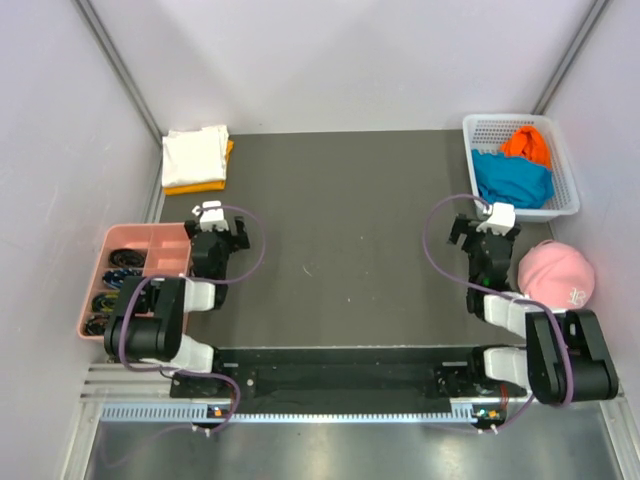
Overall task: Fold and stack the t-shirts
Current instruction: Grab crumpled tshirt from bin with the right arm
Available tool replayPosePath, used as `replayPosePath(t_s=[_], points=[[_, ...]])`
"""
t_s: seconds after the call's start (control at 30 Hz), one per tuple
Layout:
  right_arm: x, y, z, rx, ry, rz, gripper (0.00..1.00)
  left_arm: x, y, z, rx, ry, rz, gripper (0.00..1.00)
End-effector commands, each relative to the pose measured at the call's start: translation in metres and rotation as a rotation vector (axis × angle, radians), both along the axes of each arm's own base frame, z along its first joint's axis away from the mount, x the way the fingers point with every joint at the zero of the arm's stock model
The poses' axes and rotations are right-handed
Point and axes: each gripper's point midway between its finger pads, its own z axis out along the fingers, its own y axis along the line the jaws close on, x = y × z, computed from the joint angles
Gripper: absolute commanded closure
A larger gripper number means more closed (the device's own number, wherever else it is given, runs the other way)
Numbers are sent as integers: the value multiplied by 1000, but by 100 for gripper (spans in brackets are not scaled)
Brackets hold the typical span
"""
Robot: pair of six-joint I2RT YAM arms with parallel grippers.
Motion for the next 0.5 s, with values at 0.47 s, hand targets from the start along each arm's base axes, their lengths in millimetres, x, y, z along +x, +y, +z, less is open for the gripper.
replayPosePath(t_s=[0.47], points=[[13, 25, 138, 62, -162, -3, 1, 26, -65, 133, -284, -52, -122, 1]])
